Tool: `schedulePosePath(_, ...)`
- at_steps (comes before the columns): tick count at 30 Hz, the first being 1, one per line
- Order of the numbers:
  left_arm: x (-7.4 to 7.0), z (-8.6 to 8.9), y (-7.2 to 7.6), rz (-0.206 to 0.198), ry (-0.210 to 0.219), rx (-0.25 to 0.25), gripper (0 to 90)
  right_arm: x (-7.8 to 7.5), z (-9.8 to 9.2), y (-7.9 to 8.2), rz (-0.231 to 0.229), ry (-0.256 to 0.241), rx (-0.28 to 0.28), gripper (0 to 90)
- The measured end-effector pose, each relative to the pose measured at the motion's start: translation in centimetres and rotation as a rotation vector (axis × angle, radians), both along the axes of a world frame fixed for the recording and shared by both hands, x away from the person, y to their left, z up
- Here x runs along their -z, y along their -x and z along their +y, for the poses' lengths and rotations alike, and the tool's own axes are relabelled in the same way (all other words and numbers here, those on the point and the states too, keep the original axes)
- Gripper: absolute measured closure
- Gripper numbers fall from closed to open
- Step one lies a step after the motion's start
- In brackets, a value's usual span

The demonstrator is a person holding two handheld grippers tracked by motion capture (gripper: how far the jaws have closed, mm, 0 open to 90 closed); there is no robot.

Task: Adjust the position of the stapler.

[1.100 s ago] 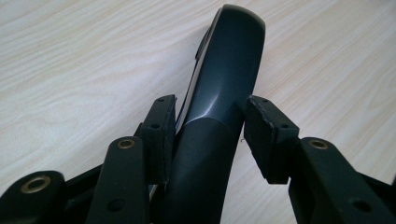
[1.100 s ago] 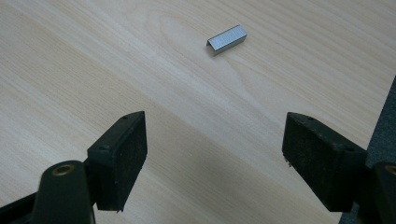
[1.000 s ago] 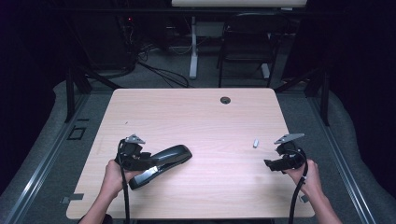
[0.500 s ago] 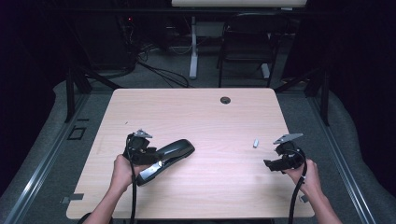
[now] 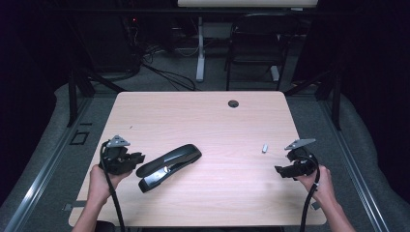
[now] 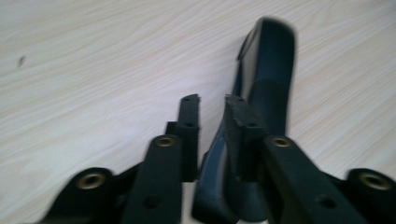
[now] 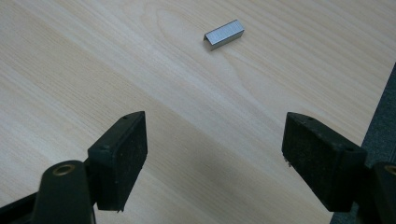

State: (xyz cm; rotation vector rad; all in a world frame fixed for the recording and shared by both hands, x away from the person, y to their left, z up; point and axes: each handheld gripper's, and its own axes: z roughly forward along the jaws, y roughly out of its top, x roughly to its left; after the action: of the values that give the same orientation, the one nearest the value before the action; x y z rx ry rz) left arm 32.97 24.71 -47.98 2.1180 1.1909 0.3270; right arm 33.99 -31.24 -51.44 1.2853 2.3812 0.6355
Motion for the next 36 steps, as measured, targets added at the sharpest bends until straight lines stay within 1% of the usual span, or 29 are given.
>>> schedulePosePath(1,0.0,0.0,0.0,0.0,0.0,0.0,82.1,0.0,0.0,0.0,0.0,0.0,0.0,22.0)
schedulePosePath(2,0.4,0.3,-0.3,0.048,-0.024,0.023,83.0,0.0,0.0,0.0,0.0,0.006,-0.006,22.1)
schedulePosePath(3,0.7,0.1,-0.4,0.068,-0.038,0.024,84.1,0.1,0.0,-0.1,0.002,0.01,-0.008,22.1)
schedulePosePath(4,0.9,0.0,-0.4,0.088,-0.048,0.037,84.9,0.1,0.0,-0.1,0.006,0.013,-0.008,22.0)
schedulePosePath(7,0.9,-0.5,-0.4,0.086,-0.076,0.047,88.7,0.0,0.0,0.0,0.005,0.016,-0.007,22.1)
schedulePosePath(8,0.8,-0.5,-0.3,0.089,-0.063,0.052,88.9,0.0,0.0,0.0,0.005,0.015,-0.007,22.2)
schedulePosePath(10,0.9,-0.6,-0.3,0.085,-0.064,0.046,89.9,0.0,0.0,0.0,0.007,0.015,-0.006,22.1)
schedulePosePath(11,0.8,-0.5,-0.3,0.095,-0.062,0.049,89.9,0.0,0.0,0.0,0.006,0.014,-0.007,22.1)
schedulePosePath(13,0.9,-0.5,-0.4,0.099,-0.054,0.049,89.9,0.0,0.0,0.0,0.005,0.014,-0.008,22.2)
schedulePosePath(14,0.9,-0.4,-0.4,0.103,-0.044,0.048,89.9,0.0,0.0,0.0,0.004,0.014,-0.009,22.2)
schedulePosePath(15,0.9,-0.3,-0.4,0.118,-0.032,0.056,89.9,0.0,0.0,0.0,0.003,0.014,-0.008,22.2)
schedulePosePath(17,1.0,-0.3,-0.4,0.119,-0.027,0.055,90.0,0.0,0.0,0.0,0.004,0.015,-0.009,22.2)
schedulePosePath(19,1.0,-0.3,-0.4,0.132,-0.012,0.07,90.0,0.1,0.0,-0.1,0.002,0.015,-0.005,22.2)
schedulePosePath(21,1.0,-0.3,-0.4,0.136,-0.009,0.075,90.0,0.1,0.0,-0.1,0.005,0.02,-0.007,22.3)
schedulePosePath(22,1.0,-0.5,-0.4,0.143,0.0,0.088,90.0,0.1,0.1,-0.1,0.002,0.014,-0.006,22.3)
schedulePosePath(25,1.1,-0.7,-0.4,0.147,0.004,0.098,90.0,0.2,0.1,-0.1,0.006,0.019,-0.01,22.3)
schedulePosePath(26,1.1,-0.9,-0.4,0.155,0.011,0.112,89.9,0.2,0.1,-0.1,0.003,0.018,-0.007,22.3)
schedulePosePath(27,1.1,-0.9,-0.4,0.155,0.011,0.112,90.0,0.2,0.1,-0.1,0.003,0.018,-0.007,22.3)
schedulePosePath(28,1.1,-1.0,-0.4,0.159,0.02,0.121,90.0,0.2,0.1,-0.1,0.003,0.019,-0.007,22.3)
schedulePosePath(30,1.2,-1.4,-0.3,0.165,0.023,0.142,90.0,0.2,0.1,-0.1,0.006,0.028,-0.013,22.4)
schedulePosePath(35,1.2,-1.8,-0.3,0.168,0.022,0.154,90.0,0.3,0.2,-0.1,0.007,0.038,-0.012,22.2)
schedulePosePath(36,1.3,-1.9,-0.2,0.17,0.029,0.157,89.9,0.3,0.3,-0.1,0.006,0.039,-0.013,22.2)
